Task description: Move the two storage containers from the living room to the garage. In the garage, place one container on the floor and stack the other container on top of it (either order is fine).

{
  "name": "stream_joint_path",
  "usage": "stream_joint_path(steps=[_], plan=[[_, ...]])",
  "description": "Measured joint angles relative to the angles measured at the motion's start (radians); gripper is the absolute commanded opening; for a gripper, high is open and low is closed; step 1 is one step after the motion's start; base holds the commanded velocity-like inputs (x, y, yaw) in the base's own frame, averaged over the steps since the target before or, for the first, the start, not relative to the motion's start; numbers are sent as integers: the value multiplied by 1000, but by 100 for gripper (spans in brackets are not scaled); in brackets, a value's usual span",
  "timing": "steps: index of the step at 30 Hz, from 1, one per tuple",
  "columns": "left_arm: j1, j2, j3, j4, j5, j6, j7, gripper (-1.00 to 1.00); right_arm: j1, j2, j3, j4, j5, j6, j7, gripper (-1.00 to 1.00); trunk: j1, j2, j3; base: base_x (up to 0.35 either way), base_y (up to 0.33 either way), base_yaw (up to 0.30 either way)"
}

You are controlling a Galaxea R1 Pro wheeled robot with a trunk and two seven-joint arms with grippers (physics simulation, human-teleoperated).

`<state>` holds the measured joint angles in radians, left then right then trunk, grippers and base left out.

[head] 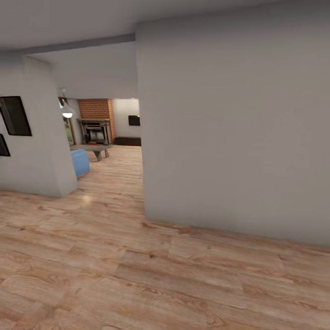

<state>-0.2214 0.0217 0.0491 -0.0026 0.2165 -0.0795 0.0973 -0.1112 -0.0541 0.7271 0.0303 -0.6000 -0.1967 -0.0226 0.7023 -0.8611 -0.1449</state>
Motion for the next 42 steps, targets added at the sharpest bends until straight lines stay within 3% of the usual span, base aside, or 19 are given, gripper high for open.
stream_joint_path(steps=[37,42], plan=[[0,0,0,0,0,0,0,100,0,0,-3,0,-2,1,0,100,0,0,0,321,0,273],[0,0,0,0,0,0,0,100,0,-1,-2,0,-1,4,0,100,0,0,0,321,0,75]])
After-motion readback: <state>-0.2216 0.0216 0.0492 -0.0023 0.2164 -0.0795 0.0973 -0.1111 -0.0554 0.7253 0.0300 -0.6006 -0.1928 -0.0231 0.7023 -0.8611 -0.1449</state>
